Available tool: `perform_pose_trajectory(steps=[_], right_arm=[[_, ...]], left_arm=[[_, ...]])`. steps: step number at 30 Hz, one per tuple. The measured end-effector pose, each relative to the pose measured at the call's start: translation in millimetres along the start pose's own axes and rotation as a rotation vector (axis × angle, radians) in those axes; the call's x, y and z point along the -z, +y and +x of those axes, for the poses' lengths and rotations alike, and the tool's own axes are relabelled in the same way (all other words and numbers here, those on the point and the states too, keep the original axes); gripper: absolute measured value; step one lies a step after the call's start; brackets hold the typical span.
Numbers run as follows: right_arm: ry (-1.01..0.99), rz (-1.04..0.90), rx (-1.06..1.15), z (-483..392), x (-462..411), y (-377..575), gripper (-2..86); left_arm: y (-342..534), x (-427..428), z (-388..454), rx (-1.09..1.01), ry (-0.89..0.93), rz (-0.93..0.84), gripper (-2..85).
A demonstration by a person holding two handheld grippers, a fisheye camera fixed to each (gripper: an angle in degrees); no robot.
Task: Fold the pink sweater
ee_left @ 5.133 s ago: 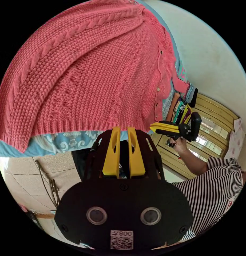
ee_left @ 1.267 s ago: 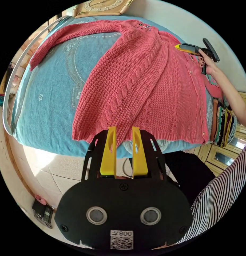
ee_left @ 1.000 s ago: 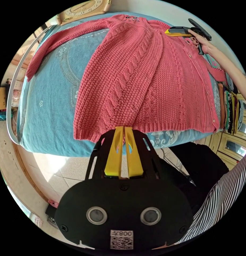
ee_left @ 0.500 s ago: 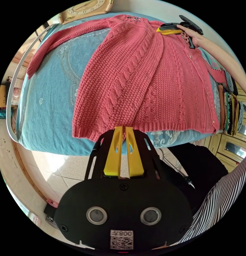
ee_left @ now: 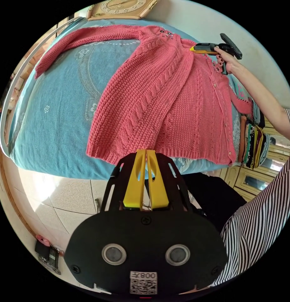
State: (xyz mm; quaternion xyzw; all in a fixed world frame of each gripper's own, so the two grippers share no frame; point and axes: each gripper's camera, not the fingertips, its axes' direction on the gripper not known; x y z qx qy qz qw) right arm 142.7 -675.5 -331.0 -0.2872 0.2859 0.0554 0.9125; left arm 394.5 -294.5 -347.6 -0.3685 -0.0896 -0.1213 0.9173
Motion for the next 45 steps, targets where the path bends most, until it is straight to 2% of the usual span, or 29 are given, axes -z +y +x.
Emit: perform_pose_trajectory(steps=[6, 13, 20, 25, 28, 34, 40, 45], right_arm=[[0.003, 0.022, 0.076, -17.6, 45.2, -18.0, 0.9], [0.111, 0.055, 0.187, -30.6, 99.5, -36.3, 0.8], [0.211, -0.036, 0.167, -13.5, 63.8, -51.9, 0.8], [0.223, -0.061, 0.151, -7.9, 40.5, -57.0, 1.0], [0.23, -0.068, 0.141, -4.7, 31.5, -60.8, 1.0], [0.203, -0.087, 0.122, 1.5, 16.5, -59.9, 1.1], [0.166, -0.081, 0.101, 8.7, 4.3, -55.9, 1.0], [0.119, -0.064, 0.11, 10.1, 9.0, -47.5, 1.1]], left_arm=[[13.4, 24.5, 8.8, -0.04, 0.13, 0.042, 0.1], [16.3, 22.9, 60.8, -0.179, 0.325, 0.036, 0.0], [8.6, -45.4, 117.5, -0.256, 0.416, -0.053, 0.1], [14.5, -86.3, 142.5, -0.255, 0.404, -0.113, 0.5], [18.7, -87.9, 150.2, -0.232, 0.382, -0.083, 1.0], [20.1, -80.9, 159.7, -0.178, 0.163, -0.01, 4.6], [23.8, -114.2, 186.6, -0.233, 0.048, -0.086, 3.3], [34.5, -111.4, 197.2, -0.223, 0.154, -0.111, 1.9]])
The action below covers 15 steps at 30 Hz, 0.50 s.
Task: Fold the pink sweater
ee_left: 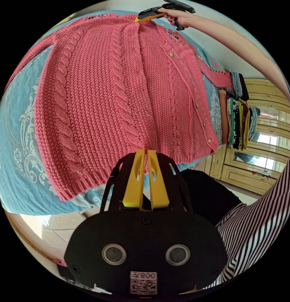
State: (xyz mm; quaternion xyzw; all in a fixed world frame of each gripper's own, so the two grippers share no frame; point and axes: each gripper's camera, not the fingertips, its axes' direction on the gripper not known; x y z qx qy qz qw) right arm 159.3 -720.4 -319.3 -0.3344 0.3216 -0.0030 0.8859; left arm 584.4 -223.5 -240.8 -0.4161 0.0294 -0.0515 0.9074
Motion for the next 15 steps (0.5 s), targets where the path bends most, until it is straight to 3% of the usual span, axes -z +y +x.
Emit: perform_pose_trajectory(steps=[7, 15], right_arm=[[0.001, -0.037, -0.018, 9.3, -36.5, 11.5, 1.2], [0.0, 0.045, -0.069, 32.5, -40.7, 40.8, 1.4]], left_arm=[[8.9, -37.8, 16.2, 0.006, 0.008, -0.082, 2.0], [15.8, -47.2, 31.1, 0.022, 0.037, -0.026, 3.7]])
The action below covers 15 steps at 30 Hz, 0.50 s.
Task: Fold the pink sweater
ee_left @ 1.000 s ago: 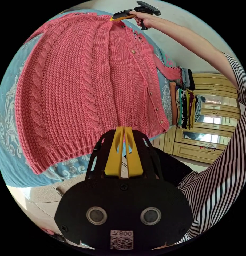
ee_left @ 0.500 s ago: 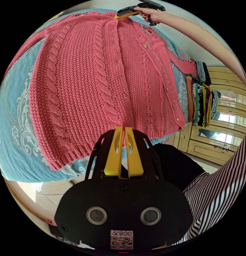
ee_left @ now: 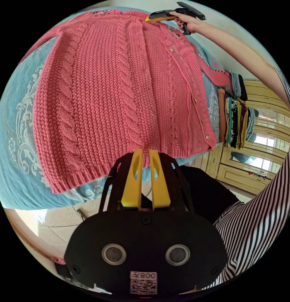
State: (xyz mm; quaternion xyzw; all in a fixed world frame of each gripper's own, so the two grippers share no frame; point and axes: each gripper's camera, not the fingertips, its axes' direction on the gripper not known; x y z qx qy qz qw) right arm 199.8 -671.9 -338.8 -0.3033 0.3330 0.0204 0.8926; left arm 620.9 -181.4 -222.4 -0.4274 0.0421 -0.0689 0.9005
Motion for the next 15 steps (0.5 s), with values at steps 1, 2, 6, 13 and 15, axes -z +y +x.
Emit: perform_pose_trajectory(steps=[1, 2, 6, 13, 15], right_arm=[[-0.024, 0.019, -0.011, 6.7, 3.2, 8.7, 1.6], [-0.046, 0.041, -0.015, 11.9, 7.4, 19.3, 2.0], [-0.064, 0.058, 0.023, 14.6, 13.1, 65.1, 4.5], [0.015, -0.12, 0.09, -5.0, -34.8, 159.1, 7.9], [0.048, -0.165, 0.105, -7.9, -52.8, 171.1, 8.0]], left_arm=[[1.8, -0.1, 2.9, 0.002, 0.002, 0.01, 3.9], [3.5, 0.8, 6.7, 0.001, 0.0, 0.025, 4.2], [5.6, -0.5, 20.4, -0.013, 0.039, 0.06, 5.1], [-18.9, -50.8, 65.8, -0.102, 0.248, 0.014, 6.7], [-26.6, -67.0, 75.8, -0.1, 0.308, 0.007, 6.9]])
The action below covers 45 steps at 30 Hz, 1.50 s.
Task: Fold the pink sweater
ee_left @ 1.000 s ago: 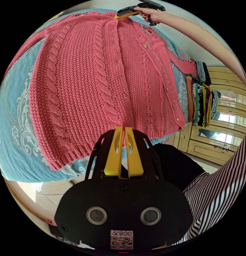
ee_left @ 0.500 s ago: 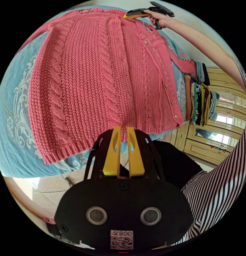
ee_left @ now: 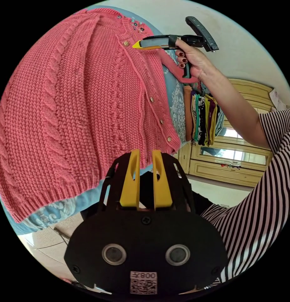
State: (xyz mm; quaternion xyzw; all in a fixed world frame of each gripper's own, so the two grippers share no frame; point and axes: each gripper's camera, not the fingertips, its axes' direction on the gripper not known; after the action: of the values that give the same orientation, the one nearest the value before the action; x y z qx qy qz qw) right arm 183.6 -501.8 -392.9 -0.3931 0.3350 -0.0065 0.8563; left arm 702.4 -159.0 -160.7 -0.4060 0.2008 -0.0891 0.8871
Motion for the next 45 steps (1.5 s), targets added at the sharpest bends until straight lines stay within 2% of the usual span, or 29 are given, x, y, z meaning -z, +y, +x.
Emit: perform_pose_trajectory(steps=[8, 16, 20, 31, 37, 45], right_arm=[[0.034, -0.001, 0.004, 7.2, -41.6, 7.7, 6.9], [0.009, 0.026, 0.021, 23.0, -67.0, 20.4, 6.4], [-0.033, 0.045, 0.013, 39.5, -80.2, 29.7, 5.0], [-0.231, 0.095, -0.048, 86.3, -102.1, 58.7, 1.5], [-0.269, 0.118, -0.05, 93.3, -105.2, 75.1, 1.3], [-0.462, 0.325, -0.115, 115.9, -62.3, 97.1, 1.1]], left_arm=[[-35.4, -96.2, 22.1, -0.007, 0.217, -0.093, 7.8], [-57.2, -157.4, 19.8, 0.105, 0.29, -0.105, 6.7], [-58.9, -168.4, 21.9, 0.117, 0.249, -0.111, 3.6], [-42.0, -133.8, 15.8, 0.119, 0.326, -0.037, 1.0], [-26.9, -112.6, 7.0, 0.133, 0.342, -0.005, 0.8], [-8.7, -55.6, 1.1, 0.098, 0.391, 0.077, 0.8]])
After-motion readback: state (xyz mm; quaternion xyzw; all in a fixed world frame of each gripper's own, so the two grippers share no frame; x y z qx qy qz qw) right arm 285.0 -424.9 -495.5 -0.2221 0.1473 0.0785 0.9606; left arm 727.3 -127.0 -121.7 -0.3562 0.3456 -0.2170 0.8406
